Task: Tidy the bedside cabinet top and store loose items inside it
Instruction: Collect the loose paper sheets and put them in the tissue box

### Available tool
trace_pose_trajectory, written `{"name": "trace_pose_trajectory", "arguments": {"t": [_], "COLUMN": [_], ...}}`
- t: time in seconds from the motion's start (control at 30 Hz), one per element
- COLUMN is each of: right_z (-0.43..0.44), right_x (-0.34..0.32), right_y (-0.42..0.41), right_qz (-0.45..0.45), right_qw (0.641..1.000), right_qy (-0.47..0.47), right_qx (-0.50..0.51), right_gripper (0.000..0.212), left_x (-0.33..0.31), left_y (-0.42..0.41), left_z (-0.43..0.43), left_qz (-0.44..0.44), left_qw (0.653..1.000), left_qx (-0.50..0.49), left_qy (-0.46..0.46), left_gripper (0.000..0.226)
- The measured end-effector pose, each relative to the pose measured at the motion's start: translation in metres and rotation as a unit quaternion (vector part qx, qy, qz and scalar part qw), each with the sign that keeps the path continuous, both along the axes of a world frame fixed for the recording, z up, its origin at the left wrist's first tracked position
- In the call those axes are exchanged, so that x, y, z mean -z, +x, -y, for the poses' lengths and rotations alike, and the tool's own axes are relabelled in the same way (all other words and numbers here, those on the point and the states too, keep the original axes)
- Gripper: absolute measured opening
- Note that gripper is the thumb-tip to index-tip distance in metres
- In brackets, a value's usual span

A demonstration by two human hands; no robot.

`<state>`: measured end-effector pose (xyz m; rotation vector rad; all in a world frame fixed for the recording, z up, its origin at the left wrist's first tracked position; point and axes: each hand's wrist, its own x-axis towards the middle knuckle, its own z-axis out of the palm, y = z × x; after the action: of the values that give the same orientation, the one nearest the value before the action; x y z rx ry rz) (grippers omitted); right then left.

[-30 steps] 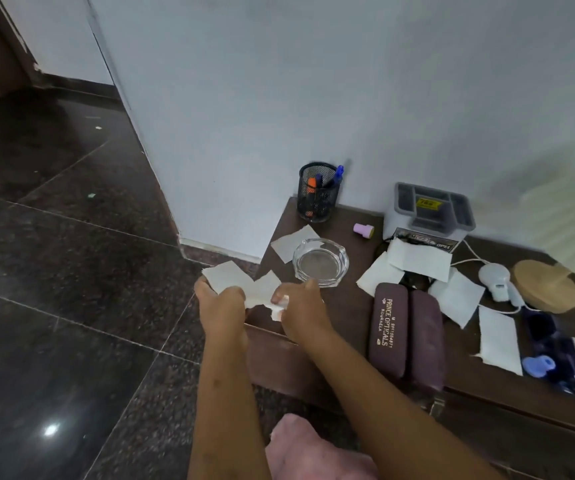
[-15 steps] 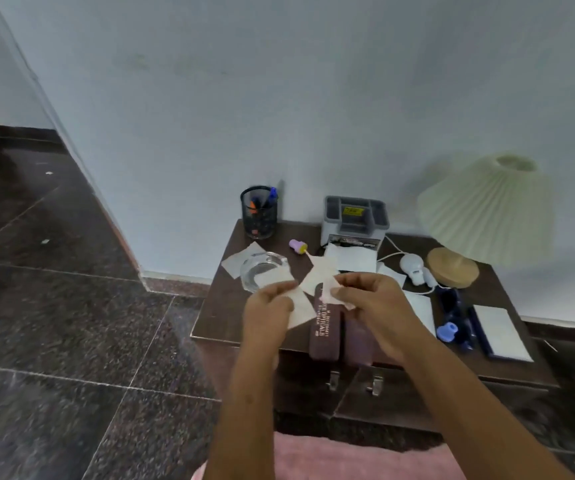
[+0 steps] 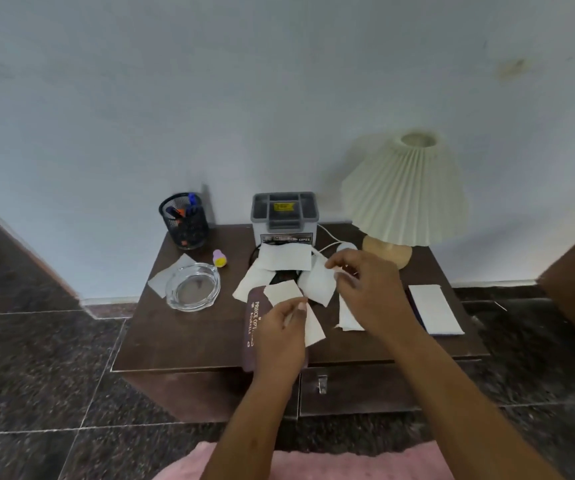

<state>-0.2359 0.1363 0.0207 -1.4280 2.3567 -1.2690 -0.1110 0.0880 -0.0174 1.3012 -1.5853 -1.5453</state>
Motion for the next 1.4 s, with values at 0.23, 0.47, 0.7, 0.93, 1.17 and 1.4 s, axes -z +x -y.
{"name": "trace_pose_trajectory", "arguments": {"t": [0.23,0.47,0.7,0.93,1.17,1.4], "right_z": [0.016,0.015,0.01,0.012,0.017,0.015], "right_x": [0.025,0.022,0.014,0.017,0.025,0.021], "right_y": [0.029,0.032,0.017,0.028,0.031,0.02], "right_qz": [-0.085,0.084,0.238,0.478,0.424,0.406], "right_qw": [0.989,0.986,0.971,0.868,0.901,0.91], "right_qy": [0.057,0.005,-0.031,0.133,0.078,0.08], "right_qx": [-0.105,-0.141,-0.016,-0.007,-0.036,-0.033], "right_gripper": [0.033,0.045,0.026,0.029,0.031,0.048], "left_x": [-0.006,-0.006,-0.01,-0.012,-0.017,-0.015], "left_y": [-0.016,-0.014,-0.009,-0.008,-0.01,-0.012], "left_z": [0.01,0.014,0.017,0.015,0.007,0.007], "left_qz": [-0.11,-0.207,-0.196,-0.13,-0.095,-0.125], "left_qw": [0.989,0.965,0.963,0.982,0.985,0.985], "left_qx": [0.019,-0.005,-0.051,0.025,0.068,0.061], "left_qy": [0.097,0.159,0.179,0.131,0.125,0.105], "left_gripper": [0.031,0.032,0.028,0.032,0.051,0.042]}}
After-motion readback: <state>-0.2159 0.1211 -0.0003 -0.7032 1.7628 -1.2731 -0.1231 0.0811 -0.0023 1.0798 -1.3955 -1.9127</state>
